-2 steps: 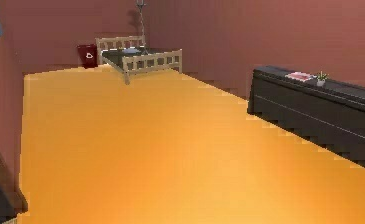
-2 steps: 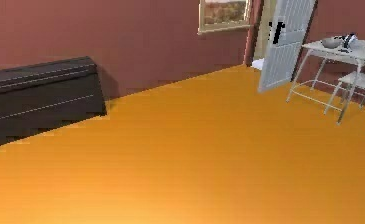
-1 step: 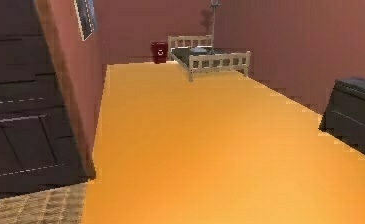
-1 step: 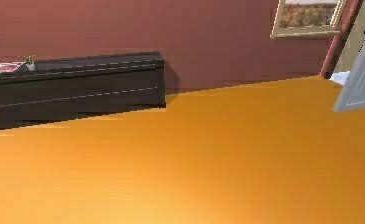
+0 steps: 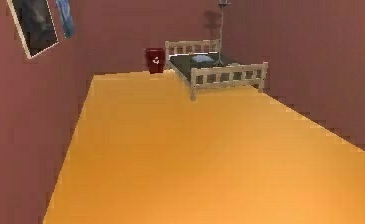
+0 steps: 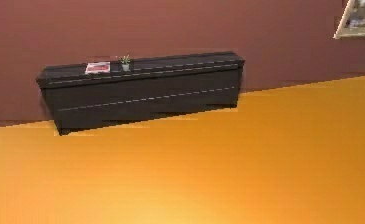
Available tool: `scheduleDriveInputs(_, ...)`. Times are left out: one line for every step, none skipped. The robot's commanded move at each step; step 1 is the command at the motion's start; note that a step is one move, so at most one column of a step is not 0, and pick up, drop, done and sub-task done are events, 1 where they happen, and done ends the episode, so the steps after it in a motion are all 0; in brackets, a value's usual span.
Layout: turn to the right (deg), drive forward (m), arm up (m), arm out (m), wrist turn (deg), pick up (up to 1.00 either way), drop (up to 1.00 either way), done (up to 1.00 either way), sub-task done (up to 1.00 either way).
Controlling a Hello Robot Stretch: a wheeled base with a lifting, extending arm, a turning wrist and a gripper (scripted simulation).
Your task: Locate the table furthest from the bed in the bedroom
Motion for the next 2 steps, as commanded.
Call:
scheduleDriveInputs(0.0, 1.00, 0.00, 0.00, 0.0, 0.00, 0.00, 0.00, 0.00)
scheduleDriveInputs(0.0, 1.00, 0.00, 0.00, 0.0, 0.00, 0.00, 0.00, 0.00)
